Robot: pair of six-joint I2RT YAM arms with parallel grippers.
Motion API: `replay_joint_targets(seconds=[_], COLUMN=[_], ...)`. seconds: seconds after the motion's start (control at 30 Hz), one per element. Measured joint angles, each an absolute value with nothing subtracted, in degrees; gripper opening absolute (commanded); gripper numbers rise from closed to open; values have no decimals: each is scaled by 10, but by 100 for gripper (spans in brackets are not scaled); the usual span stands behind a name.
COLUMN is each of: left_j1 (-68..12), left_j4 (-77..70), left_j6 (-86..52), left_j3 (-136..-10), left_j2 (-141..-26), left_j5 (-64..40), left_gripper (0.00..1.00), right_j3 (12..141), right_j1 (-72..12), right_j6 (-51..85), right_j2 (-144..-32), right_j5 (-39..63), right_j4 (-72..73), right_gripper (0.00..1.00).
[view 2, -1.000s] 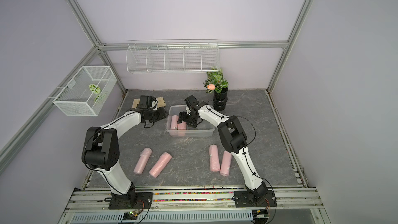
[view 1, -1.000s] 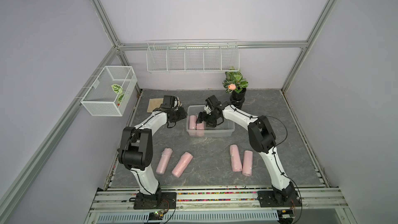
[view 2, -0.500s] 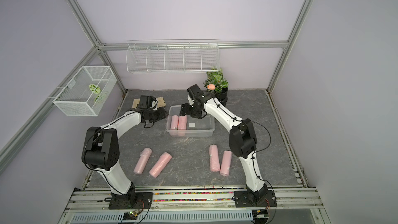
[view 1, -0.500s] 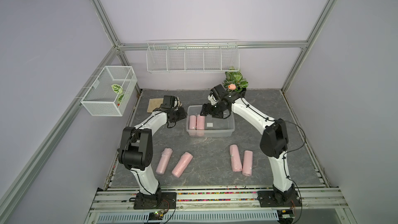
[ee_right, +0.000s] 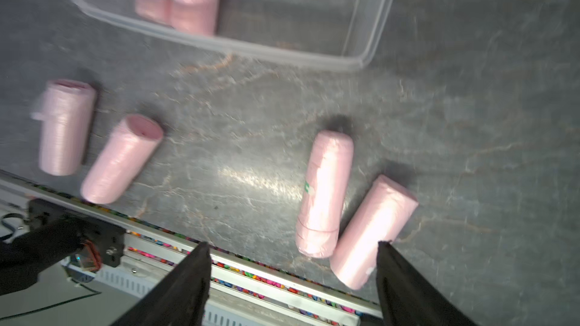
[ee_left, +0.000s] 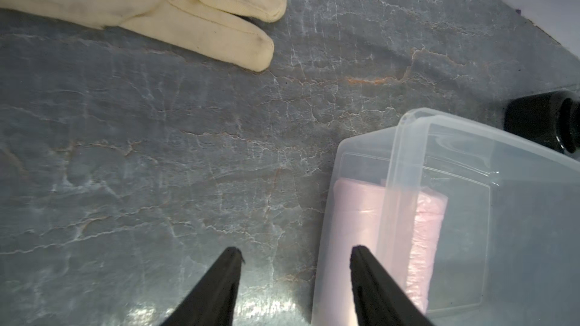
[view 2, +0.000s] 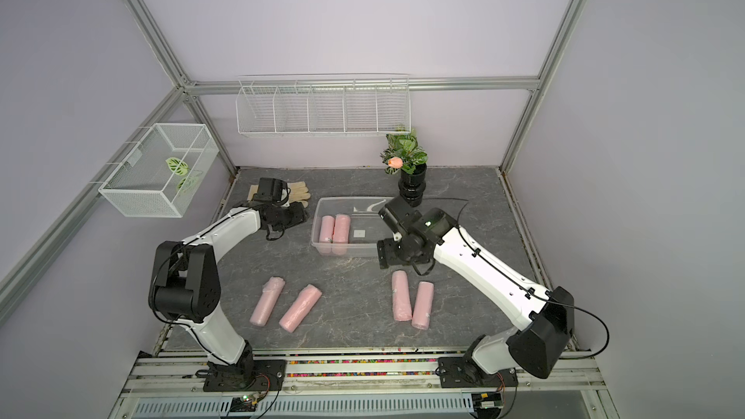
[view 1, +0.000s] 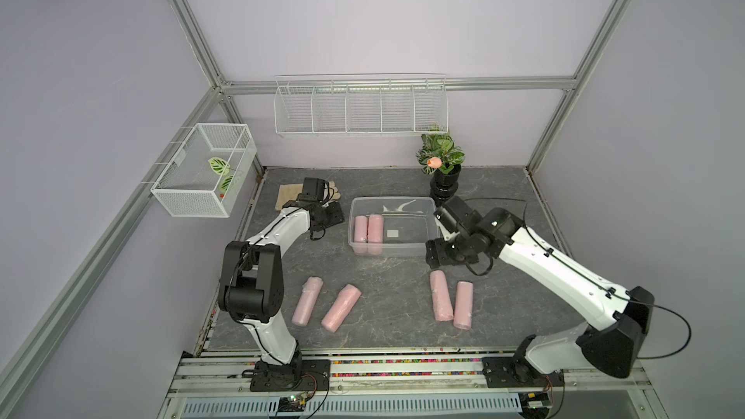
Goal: Put the roll of trash bags into the storage box
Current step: Pick up the roll of trash bags from the center of the board.
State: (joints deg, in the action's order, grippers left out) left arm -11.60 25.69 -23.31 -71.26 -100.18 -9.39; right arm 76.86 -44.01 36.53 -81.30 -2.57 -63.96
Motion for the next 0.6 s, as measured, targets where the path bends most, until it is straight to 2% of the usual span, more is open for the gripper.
replay_joint_targets(seconds=[0.23,0.6], left_j1=[-116,-116], left_j4=[258,260], left_j6=[-233,-233], left_j3=[-713,-712], left_j2=[-958,-949], left_j5=[-77,-78], left_gripper=[64,64], right_j3=[646,643], right_j1=[-469,-472], right_j6=[432,450], right_j2=[-808,-886], right_j5=[-37,-42], right_j4=[-624,-558], right_gripper=[82,81])
